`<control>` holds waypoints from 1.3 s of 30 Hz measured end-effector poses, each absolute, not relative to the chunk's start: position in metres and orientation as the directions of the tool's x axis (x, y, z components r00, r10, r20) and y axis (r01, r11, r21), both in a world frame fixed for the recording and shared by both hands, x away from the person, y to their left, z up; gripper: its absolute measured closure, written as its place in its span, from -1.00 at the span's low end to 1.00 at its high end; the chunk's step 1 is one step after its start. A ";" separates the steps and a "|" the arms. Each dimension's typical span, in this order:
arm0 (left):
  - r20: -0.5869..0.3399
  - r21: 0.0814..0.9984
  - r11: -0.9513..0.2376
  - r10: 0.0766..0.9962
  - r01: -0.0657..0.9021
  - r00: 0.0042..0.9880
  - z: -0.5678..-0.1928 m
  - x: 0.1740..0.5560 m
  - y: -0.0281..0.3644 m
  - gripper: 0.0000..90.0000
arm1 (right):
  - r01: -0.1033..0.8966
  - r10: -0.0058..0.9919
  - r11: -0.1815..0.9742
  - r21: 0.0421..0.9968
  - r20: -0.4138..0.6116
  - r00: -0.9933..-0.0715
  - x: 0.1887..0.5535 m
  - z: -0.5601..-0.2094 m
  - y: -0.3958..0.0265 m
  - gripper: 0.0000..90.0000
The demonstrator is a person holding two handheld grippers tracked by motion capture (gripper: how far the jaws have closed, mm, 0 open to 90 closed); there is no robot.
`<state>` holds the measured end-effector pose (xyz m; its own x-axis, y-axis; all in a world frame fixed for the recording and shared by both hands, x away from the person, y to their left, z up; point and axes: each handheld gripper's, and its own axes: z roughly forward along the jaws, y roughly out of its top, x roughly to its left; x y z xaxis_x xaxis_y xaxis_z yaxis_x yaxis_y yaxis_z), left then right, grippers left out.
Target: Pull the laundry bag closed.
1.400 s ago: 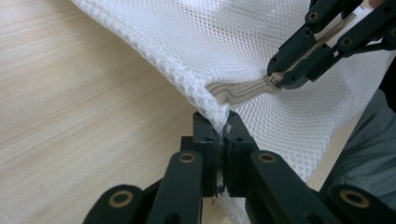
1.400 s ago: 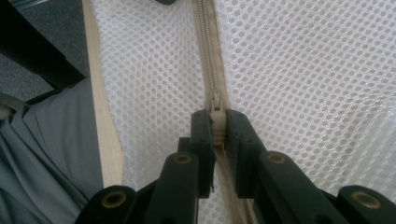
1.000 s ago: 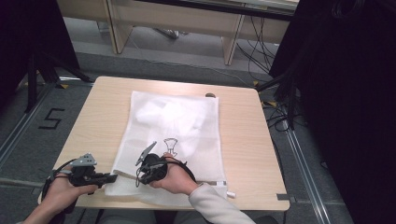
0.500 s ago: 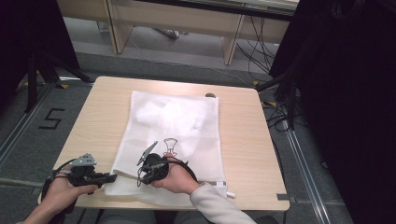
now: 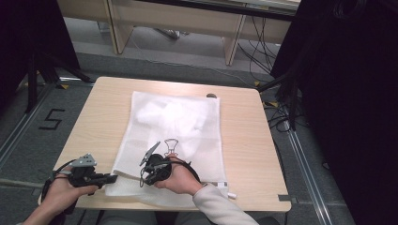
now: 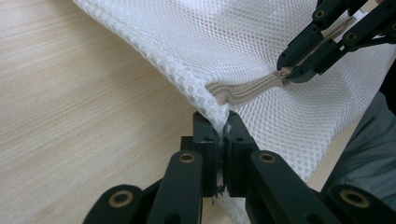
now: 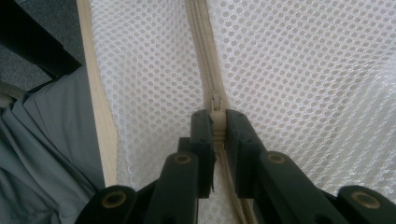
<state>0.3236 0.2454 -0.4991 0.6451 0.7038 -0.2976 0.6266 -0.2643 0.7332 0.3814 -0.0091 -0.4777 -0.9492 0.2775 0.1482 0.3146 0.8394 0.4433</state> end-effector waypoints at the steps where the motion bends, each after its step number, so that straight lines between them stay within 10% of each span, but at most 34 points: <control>1: -0.296 0.737 -0.261 0.705 0.624 0.644 -0.500 0.324 0.245 0.90 | 0.317 0.280 0.839 0.441 0.149 -0.948 0.381 -0.477 -0.009 0.84; 39: -0.296 0.738 -0.253 0.711 0.626 0.637 -0.500 0.324 0.246 0.90 | 0.346 0.312 0.836 0.427 0.149 -0.938 0.383 -0.472 -0.027 0.83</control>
